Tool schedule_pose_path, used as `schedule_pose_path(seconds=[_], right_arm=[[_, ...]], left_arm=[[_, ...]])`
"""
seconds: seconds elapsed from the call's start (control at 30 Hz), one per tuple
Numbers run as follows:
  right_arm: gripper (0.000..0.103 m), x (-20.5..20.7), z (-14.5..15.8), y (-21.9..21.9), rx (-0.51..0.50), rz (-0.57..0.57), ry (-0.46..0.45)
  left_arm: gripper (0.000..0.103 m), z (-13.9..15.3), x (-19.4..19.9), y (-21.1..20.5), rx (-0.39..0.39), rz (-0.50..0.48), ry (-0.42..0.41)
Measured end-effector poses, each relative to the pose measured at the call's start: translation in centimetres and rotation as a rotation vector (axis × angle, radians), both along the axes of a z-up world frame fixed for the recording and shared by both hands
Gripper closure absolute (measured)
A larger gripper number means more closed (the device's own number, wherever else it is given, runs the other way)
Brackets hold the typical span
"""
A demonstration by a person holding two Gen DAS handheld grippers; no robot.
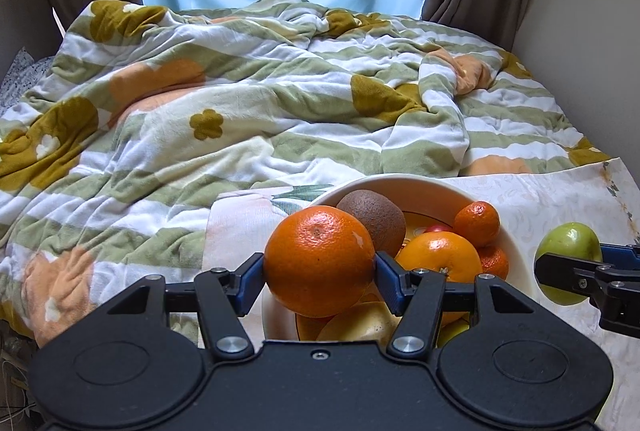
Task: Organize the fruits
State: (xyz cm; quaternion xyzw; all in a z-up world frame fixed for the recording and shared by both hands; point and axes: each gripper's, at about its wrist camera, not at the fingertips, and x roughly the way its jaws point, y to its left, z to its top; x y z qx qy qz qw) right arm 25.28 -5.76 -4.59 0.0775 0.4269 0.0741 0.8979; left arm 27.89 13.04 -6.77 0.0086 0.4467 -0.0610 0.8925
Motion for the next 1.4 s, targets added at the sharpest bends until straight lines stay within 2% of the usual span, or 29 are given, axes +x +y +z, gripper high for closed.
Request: schedule_pose_path(seconds=[0.1, 0.17, 0.23, 0.5, 0.8, 1.03, 1.13, 1.17, 1.2, 1.23, 1.4], right_arm=[[0.034, 0.2, -0.2, 0.0, 0.003, -0.007, 0.005], [0.034, 0.3, -0.3, 0.1, 0.003, -0.008, 0.008], [0.034, 0.4, -0.4, 0.1, 0.003, -0.009, 0.01], [0.034, 0.4, -0.6, 0.3, 0.003, 0.003, 0.012], [0.034, 0.2, -0.9, 1.4, 0.003, 0.067, -0.005], [0.033, 0.0, -1.9, 1.8, -0.008, 0.056, 0.008], [0.03, -0.2, -1.7, 1.6, -0.003, 0.051, -0.02], [0.022, -0.2, -1.6, 1.6, -0.003, 0.06, -0.028], [0.009, -0.2, -1.5, 1.7, -0.01, 0.062, -0.031], [0.002, -0.2, -1.4, 1.7, -0.025, 0.052, -0.034], [0.0, -1.2, -0.7, 0.8, -0.021, 0.037, -0.052]], left_arm=[[0.036, -0.2, 0.1, 0.0, 0.003, 0.0, 0.002], [0.012, 0.2, -0.1, 0.0, 0.006, -0.003, -0.029], [0.008, 0.8, -0.5, 0.1, -0.002, -0.006, -0.057], [0.008, 1.7, -2.6, 0.5, 0.015, -0.009, -0.052], [0.008, 1.8, -5.8, 1.2, -0.007, -0.005, -0.042], [0.008, 1.9, -7.0, 1.1, 0.002, -0.016, -0.051], [0.008, 1.9, -7.5, 1.1, 0.006, -0.017, -0.054], [0.008, 2.0, -7.7, 1.0, 0.007, -0.017, -0.054], [0.008, 2.1, -7.9, 1.0, 0.008, -0.016, -0.056], [0.008, 2.3, -8.1, 0.9, 0.01, -0.016, -0.058], [0.008, 3.5, -9.8, 0.2, 0.019, 0.005, -0.088]])
